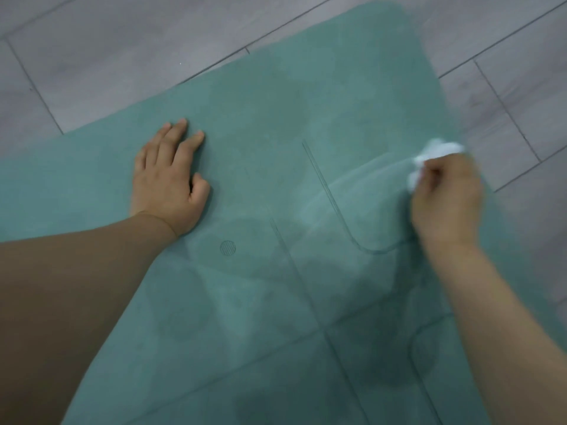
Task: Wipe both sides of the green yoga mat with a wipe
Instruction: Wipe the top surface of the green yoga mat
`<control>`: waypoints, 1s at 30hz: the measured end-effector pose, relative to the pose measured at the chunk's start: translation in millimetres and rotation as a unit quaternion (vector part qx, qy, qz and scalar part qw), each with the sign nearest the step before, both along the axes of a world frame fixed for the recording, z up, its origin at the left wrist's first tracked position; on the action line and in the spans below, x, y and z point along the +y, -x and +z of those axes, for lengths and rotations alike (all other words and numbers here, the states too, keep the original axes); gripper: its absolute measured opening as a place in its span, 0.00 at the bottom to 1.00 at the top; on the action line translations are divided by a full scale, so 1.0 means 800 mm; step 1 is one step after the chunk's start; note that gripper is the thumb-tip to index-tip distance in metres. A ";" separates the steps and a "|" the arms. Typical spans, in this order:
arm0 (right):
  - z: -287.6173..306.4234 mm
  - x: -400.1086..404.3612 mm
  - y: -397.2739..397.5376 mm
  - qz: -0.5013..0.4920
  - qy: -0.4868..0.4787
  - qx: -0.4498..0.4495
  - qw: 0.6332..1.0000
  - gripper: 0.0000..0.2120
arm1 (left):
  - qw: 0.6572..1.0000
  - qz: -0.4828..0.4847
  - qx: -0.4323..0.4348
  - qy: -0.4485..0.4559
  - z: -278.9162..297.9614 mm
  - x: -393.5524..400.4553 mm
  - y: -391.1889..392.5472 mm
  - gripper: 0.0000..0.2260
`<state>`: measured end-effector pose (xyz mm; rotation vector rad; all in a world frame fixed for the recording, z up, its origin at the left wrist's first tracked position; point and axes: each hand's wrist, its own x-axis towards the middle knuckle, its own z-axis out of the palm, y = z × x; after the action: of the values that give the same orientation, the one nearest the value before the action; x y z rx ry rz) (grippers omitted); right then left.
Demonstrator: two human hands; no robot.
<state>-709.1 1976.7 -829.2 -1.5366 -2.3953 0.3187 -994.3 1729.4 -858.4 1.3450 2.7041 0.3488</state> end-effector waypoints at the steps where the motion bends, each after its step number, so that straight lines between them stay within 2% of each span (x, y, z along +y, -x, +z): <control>1: -0.006 -0.042 0.009 0.107 0.027 -0.020 0.994 0.09 | 1.000 0.001 -0.001 0.000 0.000 0.000 0.000 0.29; 2: -0.005 -0.089 0.018 0.223 0.069 -0.058 0.971 0.07 | 1.000 0.002 -0.001 0.000 0.000 0.000 0.000 0.29; 3: 0.000 -0.135 0.022 0.340 0.137 -0.094 0.926 0.05 | 1.000 0.002 0.000 0.000 0.000 -0.001 0.001 0.29; 4: 0.007 -0.173 0.019 0.456 0.184 -0.092 0.866 0.05 | 1.000 0.001 0.001 -0.001 0.000 -0.001 0.002 0.29; 5: 0.009 -0.196 0.012 0.548 0.183 -0.068 0.813 0.06 | 1.000 0.000 0.001 -0.002 0.000 -0.001 0.002 0.29; 6: 0.010 -0.188 0.006 0.603 0.173 -0.045 0.778 0.09 | 1.000 -0.002 0.000 -0.001 0.000 0.000 0.002 0.29; 7: 0.007 -0.162 0.001 0.610 0.144 -0.022 0.779 0.11 | 1.000 -0.003 0.000 -0.001 0.000 0.000 0.002 0.29; 8: -0.001 -0.125 -0.004 0.561 0.114 -0.008 0.820 0.13 | 1.000 -0.003 0.002 -0.001 -0.001 0.000 0.002 0.29; 9: -0.007 -0.082 -0.011 0.468 0.075 0.007 0.880 0.13 | 1.000 -0.002 0.003 -0.003 -0.001 0.000 0.002 0.29; 10: -0.004 -0.037 -0.019 0.332 0.032 -0.001 0.943 0.12 | 1.000 -0.001 0.003 -0.004 -0.001 -0.001 0.002 0.29; 11: 0.001 0.003 -0.036 0.173 0.012 -0.021 0.985 0.10 | 1.000 0.000 0.001 -0.003 -0.001 -0.001 0.001 0.29; 12: 0.010 0.028 -0.053 0.024 0.024 -0.002 0.999 0.10 | 1.000 0.002 -0.001 -0.002 0.000 -0.002 0.001 0.29; 13: 0.011 0.033 -0.062 -0.073 0.033 0.033 0.996 0.10 | 1.000 0.004 -0.001 -0.001 0.000 -0.001 0.001 0.29; 14: 0.007 0.017 -0.059 -0.105 0.021 0.045 0.993 0.10 | 1.000 0.004 0.000 -0.002 0.001 -0.001 0.000 0.29; 15: 0.002 -0.014 -0.048 -0.071 0.030 0.052 0.996 0.09 | 1.000 0.003 0.000 -0.003 0.001 0.000 0.000 0.29; 17: -0.006 -0.099 -0.021 0.133 0.080 0.066 0.986 0.07 | 1.000 0.002 -0.001 -0.001 0.000 -0.001 0.000 0.29; 19: -0.004 -0.164 -0.013 0.366 0.110 0.024 0.924 0.07 | 1.000 -0.001 0.001 0.000 -0.001 -0.001 0.001 0.30; 20: -0.005 -0.161 -0.019 0.434 0.093 0.001 0.896 0.07 | 1.000 -0.001 -0.001 0.000 -0.001 0.000 0.001 0.30; 21: -0.008 -0.137 -0.027 0.437 0.076 -0.006 0.896 0.08 | 1.000 0.001 -0.002 -0.001 -0.001 -0.001 0.001 0.30; 22: -0.012 -0.107 -0.036 0.364 0.061 0.006 0.929 0.09 | 1.000 0.001 0.000 -0.002 -0.001 -0.001 0.000 0.29; 23: -0.010 -0.075 -0.044 0.232 0.048 0.026 0.971 0.08 | 1.000 -0.001 0.003 -0.001 -0.001 -0.002 -0.001 0.29; 24: -0.002 -0.047 -0.051 0.064 0.039 0.063 0.995 0.08 | 1.000 -0.003 0.006 0.000 -0.001 -0.003 -0.001 0.29; 25: 0.004 -0.036 -0.054 -0.067 0.055 0.094 0.992 0.07 | 1.000 -0.004 0.005 -0.001 0.000 -0.002 -0.001 0.29; 26: 0.005 -0.047 -0.050 -0.102 0.066 0.097 0.988 0.07 | 1.000 -0.004 0.003 -0.003 0.000 -0.001 -0.001 0.29; 27: 0.005 -0.078 -0.042 -0.031 0.092 0.093 0.991 0.07 | 1.000 -0.004 0.000 -0.002 0.000 0.000 -0.001 0.29; 28: 0.003 -0.120 -0.033 0.111 0.115 0.082 0.984 0.07 | 1.000 -0.003 -0.001 0.000 -0.001 0.000 -0.001 0.29; 29: 0.002 -0.164 -0.030 0.287 0.133 0.062 0.947 0.06 | 1.000 0.000 0.001 0.001 -0.001 -0.001 -0.001 0.29; 30: 0.001 -0.195 -0.031 0.433 0.141 0.035 0.889 0.07 | 1.000 0.004 0.004 -0.002 -0.001 -0.002 -0.001 0.29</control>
<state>-684.1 1820.5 -828.2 -0.3989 -2.9206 0.9055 -993.8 1727.7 -859.2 1.3396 2.7170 0.3507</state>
